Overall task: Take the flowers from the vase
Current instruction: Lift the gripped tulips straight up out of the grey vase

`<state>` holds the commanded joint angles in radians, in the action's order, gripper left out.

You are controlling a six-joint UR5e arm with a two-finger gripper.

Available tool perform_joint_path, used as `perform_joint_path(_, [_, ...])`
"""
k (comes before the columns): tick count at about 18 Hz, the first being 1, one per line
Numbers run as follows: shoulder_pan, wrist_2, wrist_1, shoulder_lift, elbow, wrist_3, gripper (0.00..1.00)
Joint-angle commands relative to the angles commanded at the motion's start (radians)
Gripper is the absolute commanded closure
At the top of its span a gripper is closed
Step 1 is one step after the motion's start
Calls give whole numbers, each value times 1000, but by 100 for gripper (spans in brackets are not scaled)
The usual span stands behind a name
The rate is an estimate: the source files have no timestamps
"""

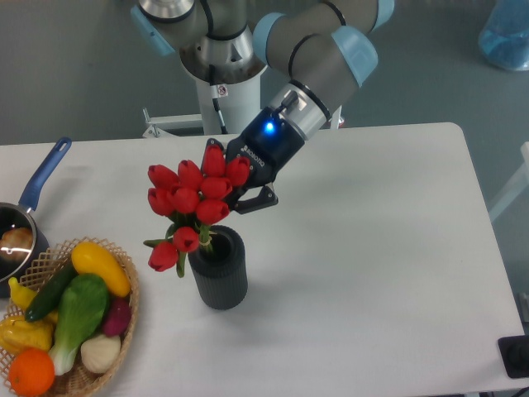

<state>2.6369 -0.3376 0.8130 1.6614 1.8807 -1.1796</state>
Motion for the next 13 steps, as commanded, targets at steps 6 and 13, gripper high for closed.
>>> perform_joint_path(6, [14, 20, 0, -31, -11, 26, 74])
perform_joint_path(13, [57, 65, 0, -58, -20, 26, 74])
